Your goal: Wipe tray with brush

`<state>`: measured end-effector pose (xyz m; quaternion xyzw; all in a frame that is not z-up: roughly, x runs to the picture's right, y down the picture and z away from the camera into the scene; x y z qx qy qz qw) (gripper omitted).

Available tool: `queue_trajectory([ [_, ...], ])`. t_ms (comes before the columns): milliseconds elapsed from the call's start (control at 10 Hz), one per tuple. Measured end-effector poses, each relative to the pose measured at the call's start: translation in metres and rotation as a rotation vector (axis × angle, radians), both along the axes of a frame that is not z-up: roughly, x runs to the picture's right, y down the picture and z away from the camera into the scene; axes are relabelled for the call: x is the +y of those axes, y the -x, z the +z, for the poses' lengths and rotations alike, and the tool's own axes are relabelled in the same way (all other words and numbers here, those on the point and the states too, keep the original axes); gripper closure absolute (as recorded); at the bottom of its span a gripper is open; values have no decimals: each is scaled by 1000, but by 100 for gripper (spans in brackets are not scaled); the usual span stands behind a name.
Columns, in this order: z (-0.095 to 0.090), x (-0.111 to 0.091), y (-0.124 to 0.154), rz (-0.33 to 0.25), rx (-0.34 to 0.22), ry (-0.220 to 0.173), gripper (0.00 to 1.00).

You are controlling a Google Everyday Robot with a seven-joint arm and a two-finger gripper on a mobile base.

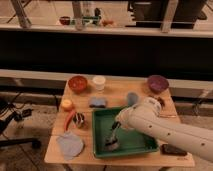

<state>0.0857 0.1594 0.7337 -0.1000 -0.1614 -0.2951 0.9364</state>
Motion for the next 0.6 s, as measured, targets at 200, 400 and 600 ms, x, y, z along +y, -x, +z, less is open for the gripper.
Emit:
queue_trajectory([
  [200, 7, -3, -8, 4, 18, -1, 100],
  [400, 18, -8, -25, 16, 51, -2, 100],
  [600, 26, -12, -54, 23, 90, -6, 100],
])
